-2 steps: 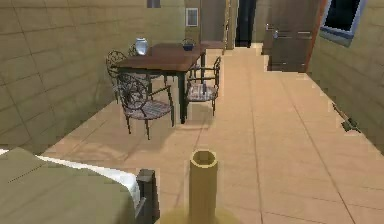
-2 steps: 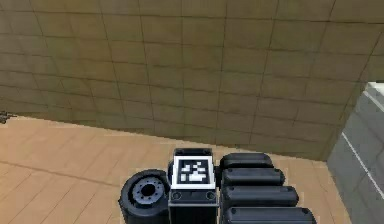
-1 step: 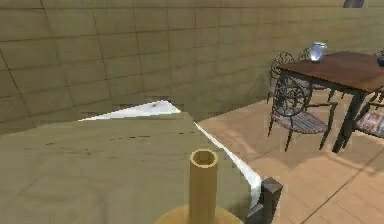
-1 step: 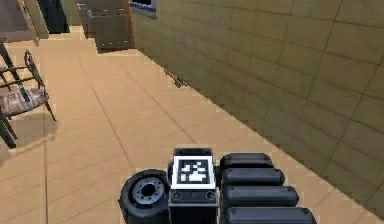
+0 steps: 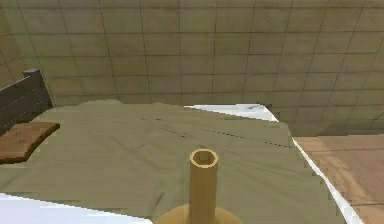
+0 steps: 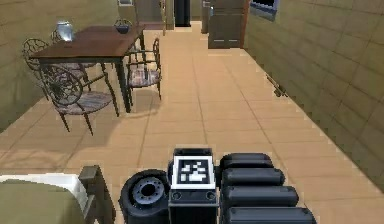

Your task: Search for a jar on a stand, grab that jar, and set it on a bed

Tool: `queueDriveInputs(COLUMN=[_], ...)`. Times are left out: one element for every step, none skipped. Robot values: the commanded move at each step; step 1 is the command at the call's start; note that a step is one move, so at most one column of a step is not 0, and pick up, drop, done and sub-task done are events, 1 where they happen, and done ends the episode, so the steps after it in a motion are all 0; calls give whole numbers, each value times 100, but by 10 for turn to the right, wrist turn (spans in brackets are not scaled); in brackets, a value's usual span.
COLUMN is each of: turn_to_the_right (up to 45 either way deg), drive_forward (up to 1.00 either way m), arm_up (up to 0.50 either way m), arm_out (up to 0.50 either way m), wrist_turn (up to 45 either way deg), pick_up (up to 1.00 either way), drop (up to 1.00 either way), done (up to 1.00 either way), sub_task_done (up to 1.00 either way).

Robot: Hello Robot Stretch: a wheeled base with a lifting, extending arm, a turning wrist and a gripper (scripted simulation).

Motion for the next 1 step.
queueDriveInputs(turn_to_the_right=[-30], drive_forward=[0], arm_up=[0], arm_out=[0], wrist_turn=[0], pick_up=[0], drop=[0], done=[0], sub_task_done=[0])
